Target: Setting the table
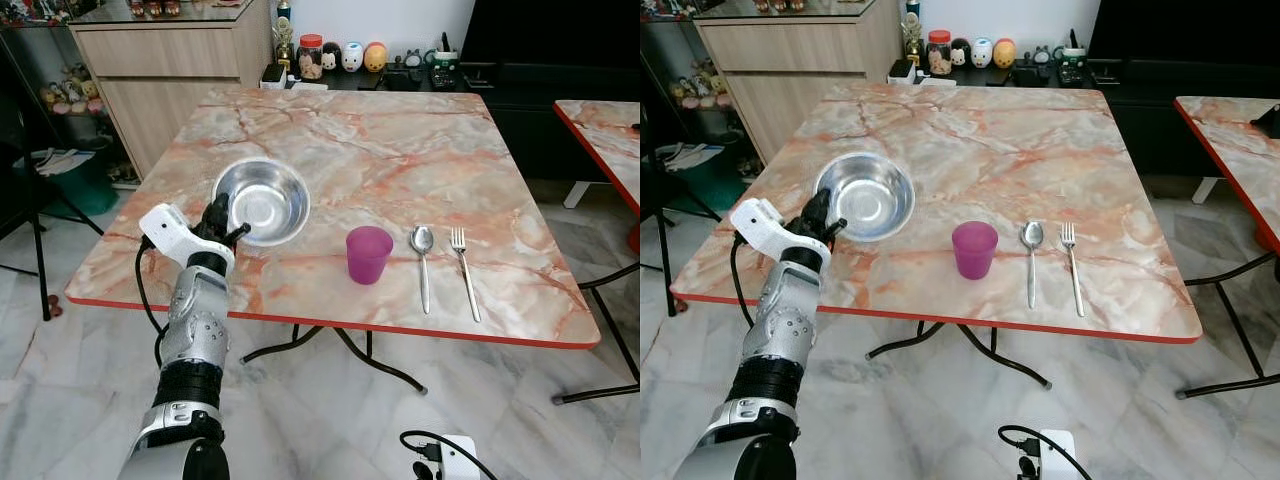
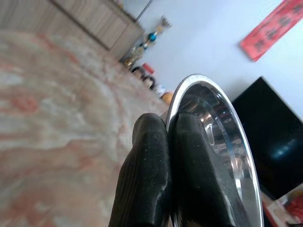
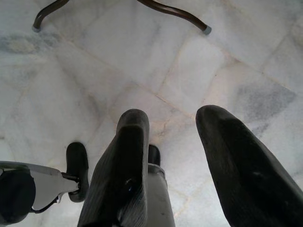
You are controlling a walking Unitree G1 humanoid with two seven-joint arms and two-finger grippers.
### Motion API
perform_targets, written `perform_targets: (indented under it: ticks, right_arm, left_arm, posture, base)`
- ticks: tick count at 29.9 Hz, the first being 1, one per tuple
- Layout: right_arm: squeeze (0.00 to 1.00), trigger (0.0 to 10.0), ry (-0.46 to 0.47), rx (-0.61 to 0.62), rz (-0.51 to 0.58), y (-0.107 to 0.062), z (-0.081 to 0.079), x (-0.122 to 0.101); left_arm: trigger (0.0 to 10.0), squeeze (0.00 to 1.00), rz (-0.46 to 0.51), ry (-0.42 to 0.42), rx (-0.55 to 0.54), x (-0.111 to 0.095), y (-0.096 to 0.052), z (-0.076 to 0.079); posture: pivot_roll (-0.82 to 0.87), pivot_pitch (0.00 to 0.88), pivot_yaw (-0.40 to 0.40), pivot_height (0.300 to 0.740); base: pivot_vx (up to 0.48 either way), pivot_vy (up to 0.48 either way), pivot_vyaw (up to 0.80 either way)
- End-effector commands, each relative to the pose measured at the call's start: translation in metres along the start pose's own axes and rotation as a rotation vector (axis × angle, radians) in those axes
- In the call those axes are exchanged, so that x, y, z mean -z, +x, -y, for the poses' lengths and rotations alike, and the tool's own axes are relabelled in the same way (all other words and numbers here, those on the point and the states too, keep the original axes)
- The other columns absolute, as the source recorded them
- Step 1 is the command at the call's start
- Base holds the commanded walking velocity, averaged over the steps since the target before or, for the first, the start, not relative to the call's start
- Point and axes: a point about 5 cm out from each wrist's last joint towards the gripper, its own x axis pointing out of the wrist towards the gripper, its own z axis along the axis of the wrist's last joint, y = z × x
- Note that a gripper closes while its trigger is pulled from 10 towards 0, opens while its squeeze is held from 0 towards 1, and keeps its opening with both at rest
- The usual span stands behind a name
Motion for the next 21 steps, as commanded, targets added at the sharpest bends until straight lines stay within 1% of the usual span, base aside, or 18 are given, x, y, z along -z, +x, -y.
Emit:
perform_targets:
  ticks: [1, 4, 6, 15, 21]
  right_arm:
    - [0.0, 10.0, -0.005, 0.002, -0.006, -0.001, 0.0, 0.002]
    - [0.0, 10.0, -0.006, 0.002, -0.007, -0.001, 0.001, 0.003]
    - [0.0, 10.0, -0.008, 0.001, -0.007, -0.001, 0.001, 0.003]
    - [0.0, 10.0, 0.0, 0.004, 0.001, -0.001, 0.001, 0.002]
    - [0.0, 10.0, -0.002, 0.007, 0.002, 0.0, 0.001, 0.001]
  left_arm:
    - [10.0, 0.0, 0.045, 0.014, 0.1, -0.011, 0.005, 0.022]
    - [10.0, 0.0, 0.059, 0.013, 0.142, -0.014, 0.004, 0.029]
    - [10.0, 0.0, 0.053, 0.027, 0.153, -0.012, 0.003, 0.031]
    - [10.0, 0.0, 0.041, 0.022, 0.153, -0.01, 0.003, 0.034]
    - [10.0, 0.0, 0.036, 0.024, 0.144, -0.009, 0.001, 0.033]
  posture:
    - [0.07, 0.0, -0.019, 0.74]
    - [0.07, 0.0, -0.021, 0.74]
    - [0.07, 0.0, -0.021, 0.74]
    - [0.07, 0.0, -0.019, 0.74]
    - [0.07, 0.0, -0.017, 0.74]
  base:
    - [0.0, 0.0, 0.0]
    - [0.0, -0.086, 0.0]
    - [0.0, -0.48, 0.0]
    - [0.0, -0.48, 0.0]
    - [0.0, -0.48, 0.0]
